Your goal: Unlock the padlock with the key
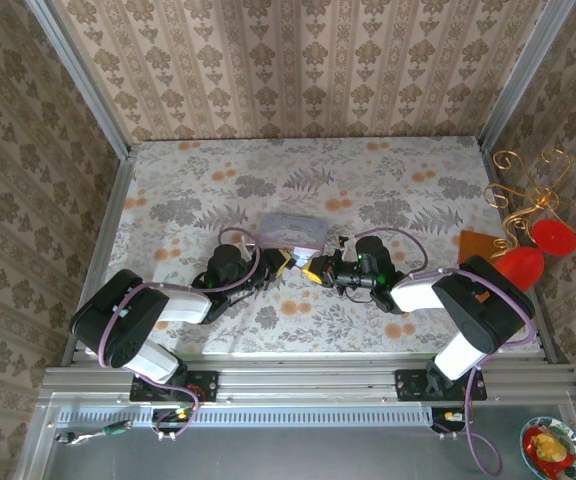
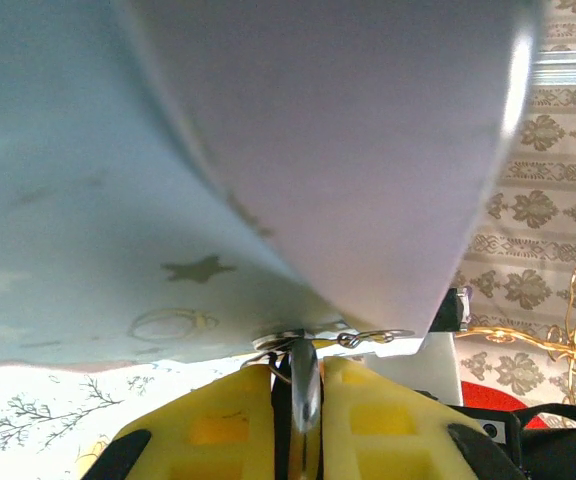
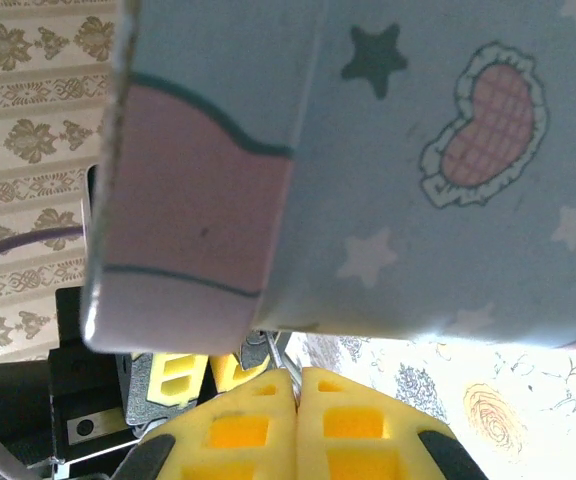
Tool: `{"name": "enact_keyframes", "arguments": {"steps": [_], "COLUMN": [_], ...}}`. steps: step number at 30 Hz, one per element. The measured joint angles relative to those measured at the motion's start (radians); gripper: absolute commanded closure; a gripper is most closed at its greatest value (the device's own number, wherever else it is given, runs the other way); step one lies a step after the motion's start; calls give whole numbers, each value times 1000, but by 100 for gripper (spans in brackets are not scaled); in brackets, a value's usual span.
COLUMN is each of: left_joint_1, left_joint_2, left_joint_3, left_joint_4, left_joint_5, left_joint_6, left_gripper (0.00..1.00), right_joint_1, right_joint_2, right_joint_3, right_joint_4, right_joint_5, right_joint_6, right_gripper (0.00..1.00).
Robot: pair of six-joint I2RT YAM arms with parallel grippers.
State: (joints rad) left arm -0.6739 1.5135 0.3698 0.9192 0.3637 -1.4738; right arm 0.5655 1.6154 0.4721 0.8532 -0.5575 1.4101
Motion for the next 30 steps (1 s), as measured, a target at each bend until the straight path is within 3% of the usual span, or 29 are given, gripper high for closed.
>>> {"name": "enact_keyframes", "arguments": {"steps": [30], "left_joint_1": [0], "left_joint_2": [0], "left_joint_3": [19], "left_joint_4": [9], "left_joint_5": [-73], "left_joint_6": [-68], "left_gripper": [100], "right_joint_1": [15], "right_joint_2": [82], "right_joint_3": [0], "right_joint_4": [192], "right_joint_5": [63], "right_joint_6": [86], "right_gripper": [100]}}
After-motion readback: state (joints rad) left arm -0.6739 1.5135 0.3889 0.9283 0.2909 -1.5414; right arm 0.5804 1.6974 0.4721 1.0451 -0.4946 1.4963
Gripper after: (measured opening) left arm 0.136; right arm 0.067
